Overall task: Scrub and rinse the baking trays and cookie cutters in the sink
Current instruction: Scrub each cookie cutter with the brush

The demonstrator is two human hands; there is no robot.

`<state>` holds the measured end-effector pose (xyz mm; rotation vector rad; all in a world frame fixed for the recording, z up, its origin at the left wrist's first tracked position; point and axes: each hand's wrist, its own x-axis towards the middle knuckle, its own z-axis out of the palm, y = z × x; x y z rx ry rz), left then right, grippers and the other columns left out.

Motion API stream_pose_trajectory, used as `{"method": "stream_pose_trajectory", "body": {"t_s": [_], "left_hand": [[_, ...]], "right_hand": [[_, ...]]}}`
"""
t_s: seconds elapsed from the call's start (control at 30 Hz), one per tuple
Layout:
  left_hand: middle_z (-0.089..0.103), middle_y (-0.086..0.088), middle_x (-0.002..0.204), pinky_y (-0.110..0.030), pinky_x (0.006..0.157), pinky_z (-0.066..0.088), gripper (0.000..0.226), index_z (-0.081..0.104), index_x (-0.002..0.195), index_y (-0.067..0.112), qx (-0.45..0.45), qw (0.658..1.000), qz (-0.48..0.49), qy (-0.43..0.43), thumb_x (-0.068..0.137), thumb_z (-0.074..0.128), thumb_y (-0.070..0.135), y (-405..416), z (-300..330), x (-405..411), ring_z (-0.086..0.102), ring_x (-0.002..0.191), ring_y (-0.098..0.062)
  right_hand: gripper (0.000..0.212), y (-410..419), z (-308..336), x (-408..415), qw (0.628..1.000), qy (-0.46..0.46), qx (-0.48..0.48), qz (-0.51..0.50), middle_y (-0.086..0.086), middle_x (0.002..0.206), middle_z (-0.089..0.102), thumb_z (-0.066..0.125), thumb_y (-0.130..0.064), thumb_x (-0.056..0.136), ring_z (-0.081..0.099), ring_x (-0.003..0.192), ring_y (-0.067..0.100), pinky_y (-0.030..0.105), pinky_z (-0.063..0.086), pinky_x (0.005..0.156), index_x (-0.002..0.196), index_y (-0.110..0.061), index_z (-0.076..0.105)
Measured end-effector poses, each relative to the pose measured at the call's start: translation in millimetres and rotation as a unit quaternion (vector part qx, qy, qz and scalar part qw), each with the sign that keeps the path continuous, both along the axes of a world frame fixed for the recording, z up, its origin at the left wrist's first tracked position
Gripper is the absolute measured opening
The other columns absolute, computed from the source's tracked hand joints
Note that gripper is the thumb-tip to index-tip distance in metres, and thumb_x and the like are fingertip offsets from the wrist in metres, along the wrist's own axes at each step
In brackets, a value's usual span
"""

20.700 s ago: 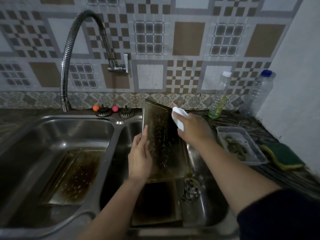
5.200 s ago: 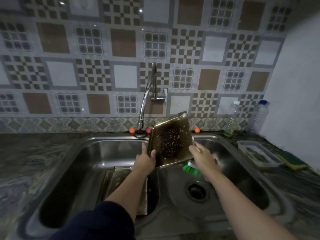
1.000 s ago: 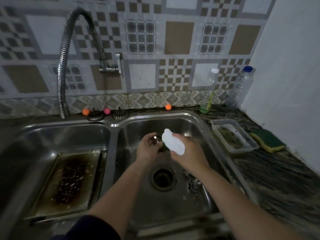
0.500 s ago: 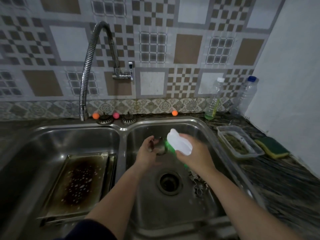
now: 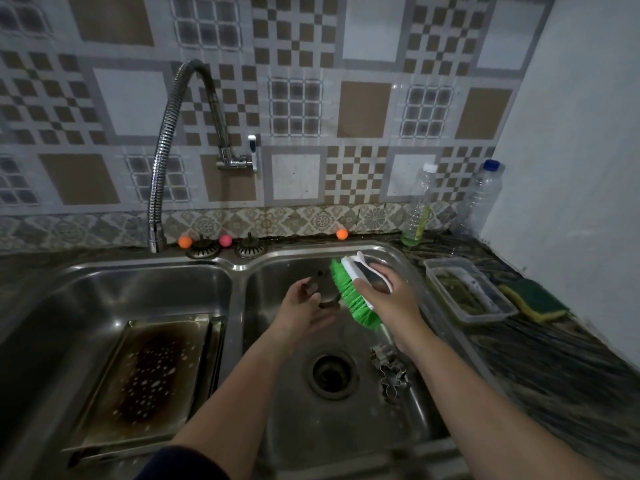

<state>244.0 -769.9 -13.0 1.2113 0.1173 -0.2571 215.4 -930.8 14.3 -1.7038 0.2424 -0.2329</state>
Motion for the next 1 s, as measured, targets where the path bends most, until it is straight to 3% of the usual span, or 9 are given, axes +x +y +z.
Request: {"method": "stream_pose_trajectory", "body": {"t_s": [0.2,0.3,0.4,0.57,0.63,0.73,0.8,0.87,1.0], "left_hand": [[0.053,-0.013,0.132,-0.043,0.082,0.057,0.049,0.042,0.135,0.010,0.098,0.994,-0.036,-0.022,0.092,0.060,0.024,-10,1,3,0.063,0.107,-0.027],[0.054,-0.001,0.120,-0.030,0.080,0.055,0.056,0.043,0.136,0.018,0.217,0.967,-0.069,-0.111,0.086,0.069,0.023,-15,4,3,0.056,0.108,-0.015],[0.059,-0.002,0.100,-0.030,0.075,0.056,0.053,0.046,0.135,0.009,0.201,0.967,-0.101,-0.120,0.086,0.068,0.012,-22,6,2,0.059,0.088,-0.011],[0.058,-0.005,0.121,-0.028,0.091,0.052,0.074,0.048,0.131,0.019,0.227,0.949,-0.160,-0.147,0.067,0.084,0.012,-18,7,6,0.058,0.109,-0.015],[0.057,-0.008,0.125,-0.031,0.094,0.051,0.078,0.048,0.130,0.017,0.240,0.947,-0.152,-0.151,0.062,0.085,0.010,-16,7,8,0.058,0.113,-0.018],[0.060,-0.010,0.120,-0.027,0.088,0.053,0.056,0.049,0.123,0.011,0.182,0.972,-0.088,-0.121,0.076,0.077,0.005,-16,10,11,0.060,0.106,-0.018],[0.062,-0.014,0.117,-0.031,0.088,0.054,0.057,0.051,0.121,0.008,0.064,0.995,-0.045,-0.059,0.074,0.081,0.020,-16,13,14,0.063,0.102,-0.022],[0.067,-0.013,0.115,-0.044,0.092,0.053,0.078,0.054,0.124,0.008,0.047,0.998,-0.023,-0.023,0.062,0.084,0.043,-15,14,19,0.067,0.102,-0.027],[0.073,-0.008,0.096,-0.045,0.094,0.051,0.045,0.065,0.109,0.011,0.073,0.997,-0.026,0.010,0.087,0.061,0.049,-17,13,14,0.069,0.097,-0.027]], "right_hand": [[0.068,-12,-2,9,0.990,0.038,0.135,0.025,-0.001,0.121,0.065,0.081,-0.056,0.052,0.064,0.108,0.022,0.050,0.051,0.094,0.115,-0.037,0.065],[0.055,-16,-1,12,0.984,0.041,0.162,0.054,0.004,0.116,0.068,0.078,-0.045,0.068,0.064,0.109,0.026,0.049,0.050,0.095,0.119,-0.030,0.065],[0.029,-17,3,12,0.978,0.034,0.195,0.072,0.010,0.107,0.071,0.063,-0.027,0.091,0.068,0.099,0.028,0.039,0.055,0.073,0.119,-0.021,0.064],[0.022,-19,8,14,0.966,0.043,0.242,0.074,0.011,0.105,0.071,0.056,-0.023,0.095,0.068,0.093,0.026,0.035,0.055,0.066,0.115,-0.019,0.063],[0.028,-18,7,15,0.970,0.052,0.226,0.074,0.011,0.111,0.070,0.059,-0.026,0.093,0.067,0.098,0.027,0.035,0.054,0.068,0.120,-0.019,0.062],[0.043,-17,6,17,0.984,0.022,0.171,0.051,0.007,0.115,0.069,0.072,-0.039,0.078,0.067,0.103,0.024,0.044,0.055,0.083,0.118,-0.025,0.065],[0.046,-14,9,12,0.993,-0.005,0.113,0.021,-0.001,0.113,0.068,0.076,-0.042,0.073,0.067,0.100,0.016,0.040,0.056,0.084,0.116,-0.032,0.065],[0.044,-8,11,5,0.998,-0.040,0.049,0.018,-0.005,0.113,0.064,0.073,-0.034,0.081,0.065,0.099,0.011,0.031,0.056,0.077,0.122,-0.033,0.060],[0.046,2,19,3,0.993,-0.102,-0.051,0.013,-0.009,0.123,0.057,0.070,-0.030,0.084,0.058,0.109,0.009,0.030,0.053,0.081,0.127,-0.030,0.055]]}}
